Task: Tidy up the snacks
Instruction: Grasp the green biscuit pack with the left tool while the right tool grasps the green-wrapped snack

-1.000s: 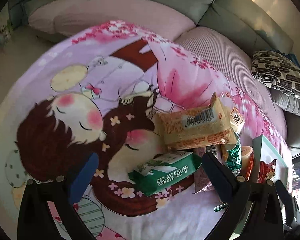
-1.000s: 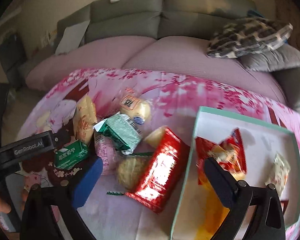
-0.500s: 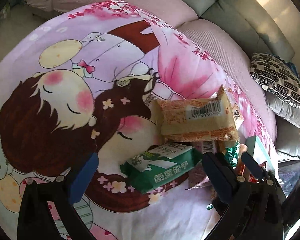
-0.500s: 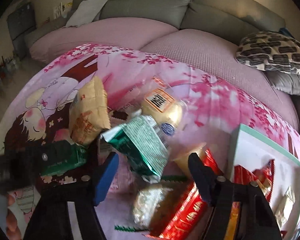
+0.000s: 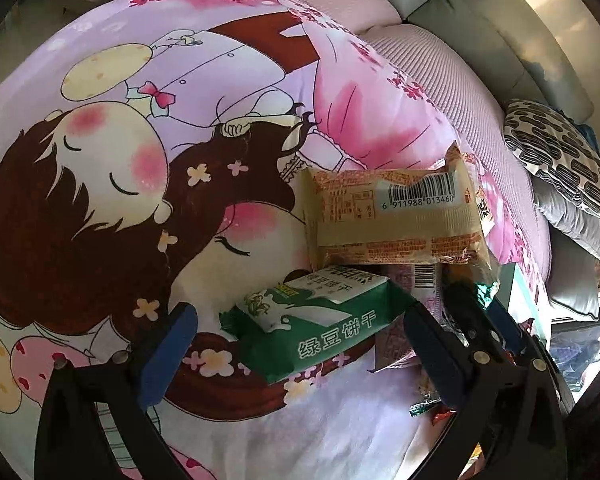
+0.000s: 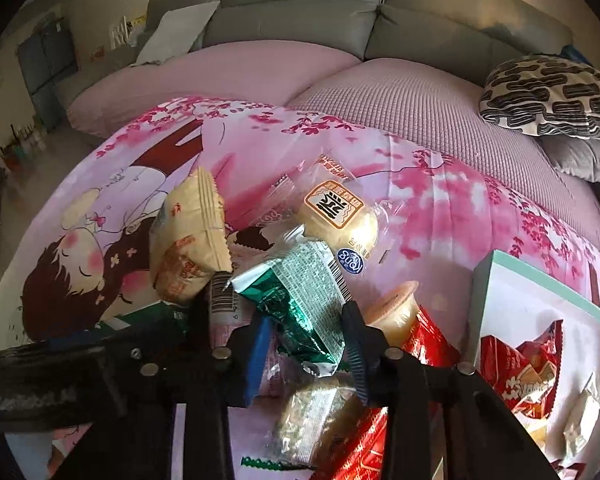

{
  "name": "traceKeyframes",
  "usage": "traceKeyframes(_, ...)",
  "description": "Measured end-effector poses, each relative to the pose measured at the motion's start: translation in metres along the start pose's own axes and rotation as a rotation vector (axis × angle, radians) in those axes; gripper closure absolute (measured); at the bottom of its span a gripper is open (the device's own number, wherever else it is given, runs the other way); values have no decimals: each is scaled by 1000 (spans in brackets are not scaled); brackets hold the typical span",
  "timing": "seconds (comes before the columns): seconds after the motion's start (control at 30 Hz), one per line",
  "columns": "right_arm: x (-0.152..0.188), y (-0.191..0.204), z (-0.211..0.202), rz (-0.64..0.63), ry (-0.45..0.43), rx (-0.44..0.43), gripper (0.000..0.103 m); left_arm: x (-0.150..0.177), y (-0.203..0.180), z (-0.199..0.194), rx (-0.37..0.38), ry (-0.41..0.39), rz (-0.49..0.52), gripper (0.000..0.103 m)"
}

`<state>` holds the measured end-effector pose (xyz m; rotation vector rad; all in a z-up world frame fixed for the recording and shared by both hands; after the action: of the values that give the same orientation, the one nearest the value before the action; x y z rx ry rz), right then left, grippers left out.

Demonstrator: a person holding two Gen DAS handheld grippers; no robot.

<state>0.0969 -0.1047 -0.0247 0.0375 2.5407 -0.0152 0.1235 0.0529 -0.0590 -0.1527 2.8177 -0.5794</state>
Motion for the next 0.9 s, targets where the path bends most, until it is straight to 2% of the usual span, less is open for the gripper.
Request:
traceKeyframes(0.13, 4, -6, -7, 33, -7, -15, 71, 1, 0, 1, -6, -4, -1, 4)
traceKeyframes(0.2, 7, -10, -13, 55, -10, -26, 72, 2, -1, 1, -18, -5, 4, 11)
traceKeyframes(0.33, 10, -13, -24, 79, -25, -38, 73, 3, -3, 0, -30, -8, 16, 18)
traceKeyframes(0.37, 11, -14, -26, 82, -27, -39, 73, 3, -3, 0, -28, -10, 17, 25)
traceKeyframes(0.43, 14, -16, -31, 93, -30, -39, 74, 2, -4, -1, -39, -14, 26, 31)
traceKeyframes(0.57, 21, -21, -38, 123, -25, -56, 74, 2, -6, -2, -36, -18, 42, 37)
traceKeyframes(0.63, 25, -24, -42, 135, -21, -59, 74, 1, -8, -1, -30, -15, 49, 44)
traceKeyframes(0.7, 29, -27, -48, 149, -25, -63, 75, 2, -8, 0, -27, -8, 55, 68)
traceKeyframes(0.77, 34, -31, -54, 167, -26, -68, 75, 2, -8, 2, -7, 2, 52, 75)
traceKeyframes(0.9, 43, -37, -65, 200, -23, -85, 77, 2, -11, 1, -8, -3, 71, 80)
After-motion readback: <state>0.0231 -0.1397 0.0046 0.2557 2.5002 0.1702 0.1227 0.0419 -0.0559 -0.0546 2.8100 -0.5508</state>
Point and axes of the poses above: each gripper's, at about its wrist camera, not at the fingertips, and z roughly the way its jaws point, y to its left, x to its underside, the point moved 1 cm from there along z, roughly the way its jaws point, and after that the axes turned 1 degree about z, right-handed, at the moved point
